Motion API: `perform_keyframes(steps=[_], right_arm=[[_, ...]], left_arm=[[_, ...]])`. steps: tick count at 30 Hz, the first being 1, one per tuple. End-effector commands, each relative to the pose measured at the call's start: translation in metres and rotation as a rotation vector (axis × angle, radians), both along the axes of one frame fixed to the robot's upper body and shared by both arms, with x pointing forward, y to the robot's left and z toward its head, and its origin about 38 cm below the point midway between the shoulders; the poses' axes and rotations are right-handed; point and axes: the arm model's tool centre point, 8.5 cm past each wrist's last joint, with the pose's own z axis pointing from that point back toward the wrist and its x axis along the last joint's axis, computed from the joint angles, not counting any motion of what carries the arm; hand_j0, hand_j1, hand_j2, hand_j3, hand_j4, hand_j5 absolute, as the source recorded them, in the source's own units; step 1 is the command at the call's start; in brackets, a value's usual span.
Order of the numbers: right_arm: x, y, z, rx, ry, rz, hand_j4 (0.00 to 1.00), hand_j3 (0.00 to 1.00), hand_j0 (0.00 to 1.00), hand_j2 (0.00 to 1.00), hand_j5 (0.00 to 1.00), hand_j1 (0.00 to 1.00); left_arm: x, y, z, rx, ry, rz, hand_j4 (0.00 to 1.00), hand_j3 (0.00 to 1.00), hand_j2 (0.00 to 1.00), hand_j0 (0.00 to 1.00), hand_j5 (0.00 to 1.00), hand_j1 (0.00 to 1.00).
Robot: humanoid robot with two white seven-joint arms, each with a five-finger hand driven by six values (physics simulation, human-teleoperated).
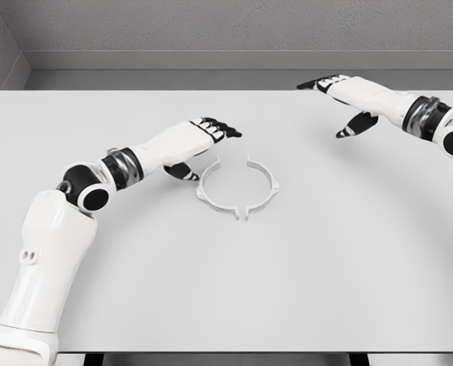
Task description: Assemble PVC drainage pipe clamps
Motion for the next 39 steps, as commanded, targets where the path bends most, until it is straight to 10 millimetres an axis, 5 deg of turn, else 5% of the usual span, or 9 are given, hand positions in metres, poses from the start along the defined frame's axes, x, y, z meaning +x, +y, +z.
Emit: perform_keyframes(steps=[1,13,21,32,39], right_arm=[[0.0,0.001,0.002,0.007,-0.005,0.002,1.0,1.0,1.0,1.0,1.0,1.0],[0.0,0.001,0.002,0.006,-0.004,0.001,1.0,1.0,1.0,1.0,1.0,1.0],[0.0,0.002,0.001,0.007,-0.003,0.003,1.0,1.0,1.0,1.0,1.0,1.0],[0.0,0.001,0.002,0.006,-0.004,0.003,1.0,1.0,1.0,1.0,1.0,1.0],[0.0,0.002,0.002,0.009,-0.004,0.004,1.0,1.0,1.0,1.0,1.0,1.0]], left_arm=[[-0.001,-0.002,-0.002,-0.002,0.006,-0.006,1.0,1.0,1.0,1.0,1.0,1.0],[-0.002,0.005,0.011,-0.016,-0.029,-0.001,1.0,1.0,1.0,1.0,1.0,1.0],[0.001,0.012,-0.001,0.014,0.003,0.017,1.0,1.0,1.0,1.0,1.0,1.0],[-0.005,-0.015,-0.006,0.01,0.015,-0.04,1.0,1.0,1.0,1.0,1.0,1.0],[-0.002,-0.008,-0.003,0.004,0.009,-0.023,1.0,1.0,1.0,1.0,1.0,1.0]])
